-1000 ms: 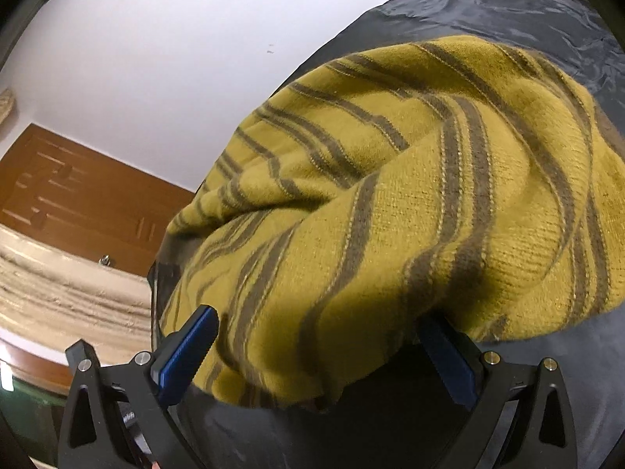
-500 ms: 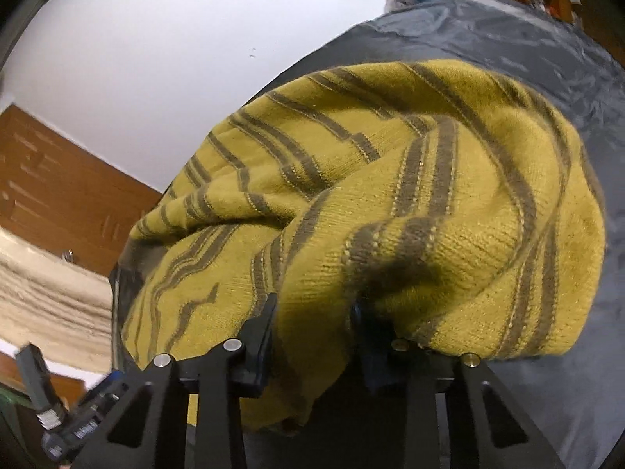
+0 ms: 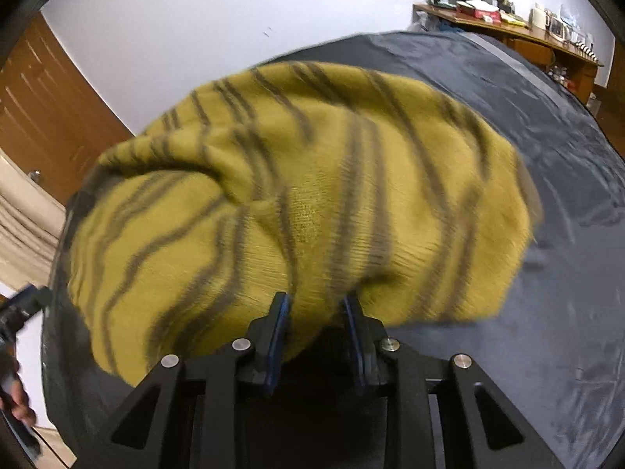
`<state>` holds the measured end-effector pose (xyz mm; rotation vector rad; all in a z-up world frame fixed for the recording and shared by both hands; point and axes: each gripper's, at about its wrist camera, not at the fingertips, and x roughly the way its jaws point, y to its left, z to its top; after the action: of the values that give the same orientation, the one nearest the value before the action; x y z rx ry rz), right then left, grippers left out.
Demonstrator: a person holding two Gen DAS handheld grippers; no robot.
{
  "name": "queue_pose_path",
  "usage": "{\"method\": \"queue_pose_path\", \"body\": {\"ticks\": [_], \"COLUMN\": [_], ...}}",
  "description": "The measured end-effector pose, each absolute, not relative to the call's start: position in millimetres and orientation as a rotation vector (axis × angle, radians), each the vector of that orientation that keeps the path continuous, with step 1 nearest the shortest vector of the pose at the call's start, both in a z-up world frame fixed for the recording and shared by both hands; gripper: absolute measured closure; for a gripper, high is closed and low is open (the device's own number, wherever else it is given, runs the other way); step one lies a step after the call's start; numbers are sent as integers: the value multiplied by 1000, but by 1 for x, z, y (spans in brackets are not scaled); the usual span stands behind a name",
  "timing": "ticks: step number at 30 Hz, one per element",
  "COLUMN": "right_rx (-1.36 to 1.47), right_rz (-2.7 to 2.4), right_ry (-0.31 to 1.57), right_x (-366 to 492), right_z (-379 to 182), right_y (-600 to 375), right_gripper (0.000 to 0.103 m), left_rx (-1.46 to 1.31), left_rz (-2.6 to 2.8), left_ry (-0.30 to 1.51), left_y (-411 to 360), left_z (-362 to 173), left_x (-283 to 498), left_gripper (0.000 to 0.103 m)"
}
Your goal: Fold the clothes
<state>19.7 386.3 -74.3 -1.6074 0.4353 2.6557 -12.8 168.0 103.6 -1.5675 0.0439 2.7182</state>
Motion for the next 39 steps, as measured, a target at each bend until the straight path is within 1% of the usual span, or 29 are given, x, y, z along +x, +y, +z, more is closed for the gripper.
{"method": "queue_pose_path", "body": {"ticks": [3,7,10,11,13,14,15,16,17,20,23,27,30,34,39], "right_rx": [-1613,-1589,-1510,-1476,-1431,-1425,-1438,-1451,-1465,-1514,-1600,-1703,-1792,-1908,-1940], "right_rz": [2631,2548,2556,2584,2672,2716,2755,2796,2835,2924,2971,2949,2896,2814,2819], "right_ry": [293,204,252,256,217,205,208,214,218,192,103,4,-46,-201,-324], "right_x": [24,29,37,39,35,31,25,20,16,6,-8,-30,-52,-65,-48], "right_z": [-77,-75,-59,-50,-34,-28,-25,-23,-21,-18,-21,-34,-49,-73,-81], "right_y": [397,421,441,443,434,427,420,411,399,360,320,286,266,240,238], "right_gripper": [74,73,73,71,70,58,38,31,29,29,29,29,29,29,20], "left_rx": [-1569,-1569,-1565,-1563,-1560,-1559,-1555,-1549,-1542,-1522,-1505,-1504,-1513,-1546,-1598], "left_rz": [2725,2741,2763,2771,2791,2801,2811,2823,2835,2872,2921,2959,2973,2972,2949], "left_ry": [42,26,24,27,33,33,33,39,46,67,94,110,88,63,-8], "left_y": [175,179,180,180,180,180,180,179,178,175,171,163,155,147,140], "left_z": [106,109,111,111,114,115,118,121,123,132,142,150,152,148,139], "left_x": [-7,0,5,7,10,10,11,13,14,19,24,29,31,31,26], "left_gripper": [0,0,0,0,0,0,0,0,0,0,0,0,0,0,0]}}
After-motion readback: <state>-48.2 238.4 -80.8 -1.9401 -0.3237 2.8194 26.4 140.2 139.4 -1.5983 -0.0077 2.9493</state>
